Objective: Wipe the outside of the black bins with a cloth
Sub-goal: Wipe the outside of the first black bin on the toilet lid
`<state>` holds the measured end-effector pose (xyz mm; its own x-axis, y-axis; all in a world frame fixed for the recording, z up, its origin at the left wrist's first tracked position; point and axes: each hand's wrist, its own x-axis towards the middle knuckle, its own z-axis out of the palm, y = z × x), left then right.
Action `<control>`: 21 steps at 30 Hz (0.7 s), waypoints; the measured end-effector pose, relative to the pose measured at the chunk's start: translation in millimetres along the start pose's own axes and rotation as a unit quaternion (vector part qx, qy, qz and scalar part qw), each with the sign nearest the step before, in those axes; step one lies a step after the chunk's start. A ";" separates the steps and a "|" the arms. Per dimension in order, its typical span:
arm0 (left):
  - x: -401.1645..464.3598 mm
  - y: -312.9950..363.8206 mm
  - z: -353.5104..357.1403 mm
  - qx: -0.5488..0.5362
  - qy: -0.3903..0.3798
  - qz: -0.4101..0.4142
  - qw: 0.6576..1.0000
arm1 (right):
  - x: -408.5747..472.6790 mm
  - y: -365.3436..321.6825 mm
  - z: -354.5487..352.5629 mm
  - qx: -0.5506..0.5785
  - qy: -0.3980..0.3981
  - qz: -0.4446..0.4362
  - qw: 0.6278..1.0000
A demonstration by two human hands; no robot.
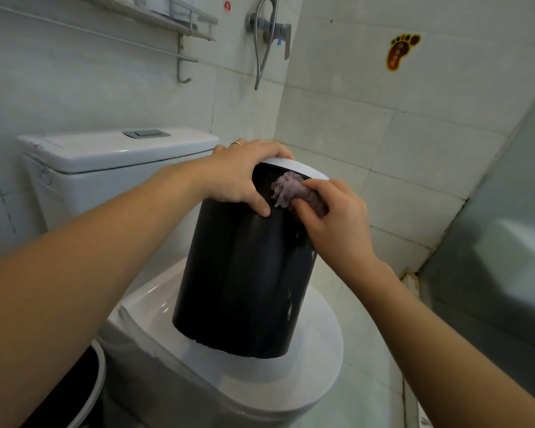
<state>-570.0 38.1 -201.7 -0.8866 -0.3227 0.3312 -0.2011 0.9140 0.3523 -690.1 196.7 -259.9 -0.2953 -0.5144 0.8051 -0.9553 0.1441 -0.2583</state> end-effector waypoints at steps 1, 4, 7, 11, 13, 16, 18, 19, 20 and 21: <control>-0.4 0.2 -0.3 -0.001 -0.001 0.000 1.000 | 2.7 0.5 -0.4 -0.004 0.002 0.008 1.000; -1.4 0.9 0.1 -0.001 0.001 0.003 1.000 | -1.8 1.3 -0.7 0.019 -0.002 0.053 0.998; -1.4 2.7 0.6 0.002 0.004 0.005 1.000 | -6.7 0.4 -3.3 0.049 -0.029 0.108 0.993; -3.4 2.9 -0.2 -0.007 0.003 0.004 1.000 | -15.0 5.5 -15.9 0.057 -0.035 0.146 0.987; -6.0 0.8 -1.8 -0.020 0.003 -0.003 1.000 | -20.1 9.9 -22.5 0.088 -0.022 0.185 0.978; -8.7 -0.8 -3.0 -0.033 0.004 -0.008 0.999 | -19.3 16.7 -27.1 0.087 0.034 0.231 0.968; -8.1 0.4 -1.7 -0.036 0.010 -0.008 0.999 | -16.7 18.5 -23.9 0.016 0.067 0.224 0.972; -6.9 1.5 -0.5 -0.033 0.012 -0.006 0.999 | -15.8 17.1 -20.5 -0.014 0.076 0.215 0.973; -5.6 2.8 0.7 -0.025 0.012 -0.003 1.000 | -15.2 14.2 -16.5 -0.034 0.080 0.209 0.974; -4.0 3.7 1.8 -0.015 0.011 -0.001 1.000 | -15.0 10.5 -12.1 -0.049 0.079 0.204 0.975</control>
<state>-568.0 43.3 -203.3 -0.8773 -0.3294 0.3490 -0.1893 0.9058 0.3791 -695.9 216.2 -268.3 -0.6424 -0.2622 0.7201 -0.7526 0.3928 -0.5285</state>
